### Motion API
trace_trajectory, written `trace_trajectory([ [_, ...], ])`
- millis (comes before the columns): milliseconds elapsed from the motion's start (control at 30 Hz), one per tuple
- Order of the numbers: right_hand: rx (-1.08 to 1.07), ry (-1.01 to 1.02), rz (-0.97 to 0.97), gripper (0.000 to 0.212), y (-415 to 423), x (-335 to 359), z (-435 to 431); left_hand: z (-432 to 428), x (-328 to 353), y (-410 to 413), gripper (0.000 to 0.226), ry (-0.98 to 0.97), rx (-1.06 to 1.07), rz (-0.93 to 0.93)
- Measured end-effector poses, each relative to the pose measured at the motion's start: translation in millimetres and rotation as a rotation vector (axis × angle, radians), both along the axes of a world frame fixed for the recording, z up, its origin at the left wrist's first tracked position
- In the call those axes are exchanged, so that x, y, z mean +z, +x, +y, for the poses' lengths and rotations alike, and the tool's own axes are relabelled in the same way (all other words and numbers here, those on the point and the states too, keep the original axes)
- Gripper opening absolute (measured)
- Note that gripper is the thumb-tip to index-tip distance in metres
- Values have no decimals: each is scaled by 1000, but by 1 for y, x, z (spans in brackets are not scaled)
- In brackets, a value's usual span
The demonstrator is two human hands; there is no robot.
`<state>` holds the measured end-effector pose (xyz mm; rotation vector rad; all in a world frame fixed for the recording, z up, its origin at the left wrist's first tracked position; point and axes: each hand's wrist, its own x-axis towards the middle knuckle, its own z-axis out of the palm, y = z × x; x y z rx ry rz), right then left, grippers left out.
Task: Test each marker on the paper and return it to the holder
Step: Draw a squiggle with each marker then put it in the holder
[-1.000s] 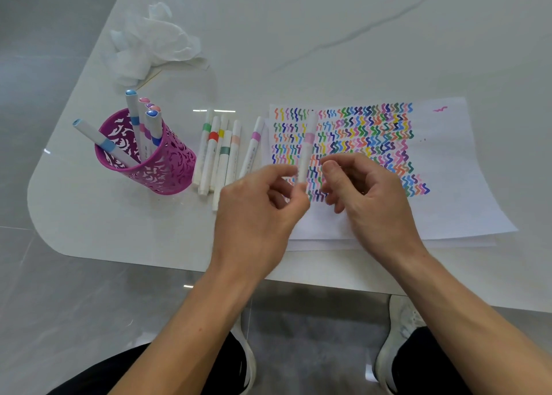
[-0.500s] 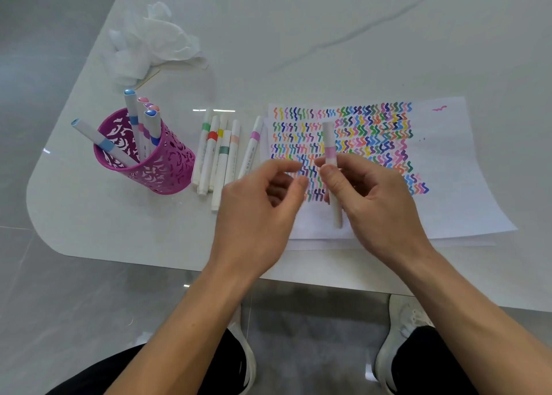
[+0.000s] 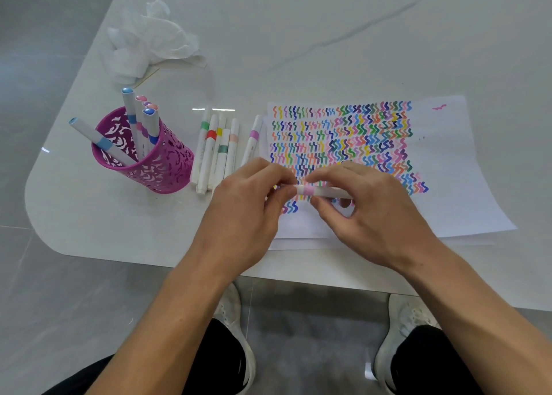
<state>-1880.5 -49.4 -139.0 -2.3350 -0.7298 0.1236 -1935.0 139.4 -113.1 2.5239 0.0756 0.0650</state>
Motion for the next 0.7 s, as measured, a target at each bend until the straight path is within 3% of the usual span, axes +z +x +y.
trace_trajectory([
  [67, 25, -16, 0, 17, -2, -1, 0, 0, 1, -1, 18, 43, -61, 35],
  [233, 14, -39, -13, 40, -2, -3, 1, -4, 3, -3, 31, 55, -157, 97],
  [400, 15, -100, -130, 35, -7, -2, 3, -6, 1, -4, 39, 8, -115, 80],
  [700, 30, -156, -176, 41, -13, 3, 4, -5, -6, -7, 19, -111, -13, 47],
])
